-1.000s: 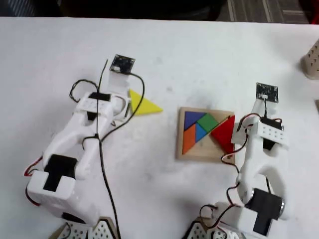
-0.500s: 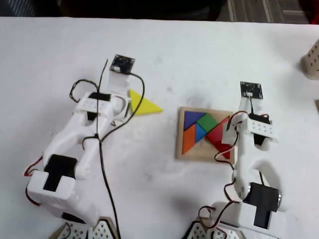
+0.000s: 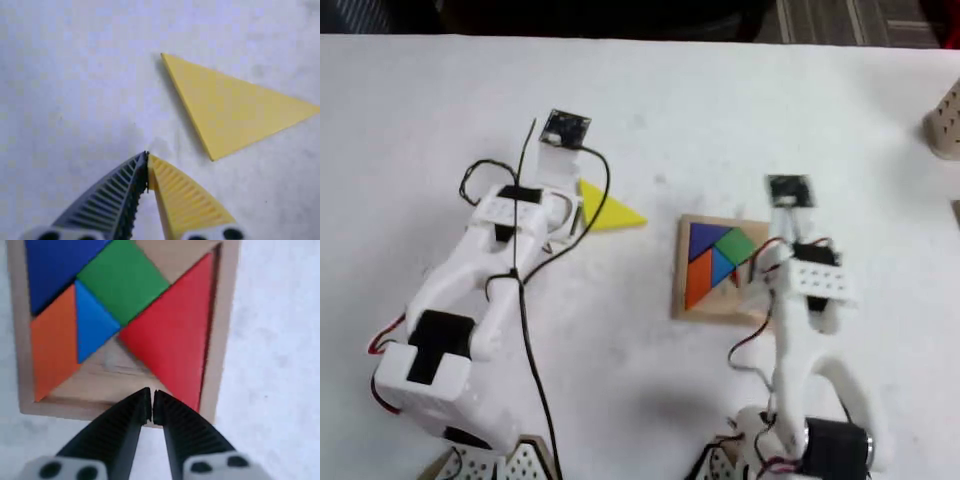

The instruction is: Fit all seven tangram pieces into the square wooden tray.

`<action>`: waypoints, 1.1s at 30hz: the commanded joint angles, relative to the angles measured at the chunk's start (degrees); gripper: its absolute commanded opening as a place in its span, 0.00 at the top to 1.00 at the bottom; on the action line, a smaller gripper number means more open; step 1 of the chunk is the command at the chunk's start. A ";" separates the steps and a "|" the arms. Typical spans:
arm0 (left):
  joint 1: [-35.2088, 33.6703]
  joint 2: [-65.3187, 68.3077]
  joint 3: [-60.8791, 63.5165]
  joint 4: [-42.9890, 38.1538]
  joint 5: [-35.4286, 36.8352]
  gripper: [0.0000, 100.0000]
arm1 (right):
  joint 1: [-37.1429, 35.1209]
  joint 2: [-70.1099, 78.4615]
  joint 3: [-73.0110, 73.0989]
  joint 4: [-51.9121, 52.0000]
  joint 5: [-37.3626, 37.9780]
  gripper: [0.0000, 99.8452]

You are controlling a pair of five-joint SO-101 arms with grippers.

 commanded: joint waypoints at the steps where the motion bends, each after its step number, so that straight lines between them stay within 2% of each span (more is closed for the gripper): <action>1: -0.48 -0.22 -2.99 0.35 -0.44 0.98 | -5.23 -3.38 2.11 -3.30 -0.79 0.98; 7: -0.48 -0.22 -2.99 0.35 -0.44 0.98 | -5.49 3.03 0.35 -7.25 -0.70 0.98; 12: -0.48 -0.22 -2.81 0.35 -0.44 0.98 | -0.40 9.27 -6.07 -7.69 -0.53 0.98; 20: -0.48 -0.22 -2.64 0.35 -0.44 0.98 | 2.07 20.00 -15.38 -2.68 -0.70 0.98; 24: -0.48 -0.66 -2.55 0.44 -0.35 0.97 | 3.21 17.19 -14.77 -1.10 -0.26 0.98; 31: -0.48 -0.66 -2.99 0.53 -0.35 0.97 | 0.22 3.47 -2.37 -5.14 1.23 0.98; 33: -0.48 -0.75 -3.08 0.70 -0.44 0.93 | -0.04 0.84 -0.44 -5.14 1.85 0.98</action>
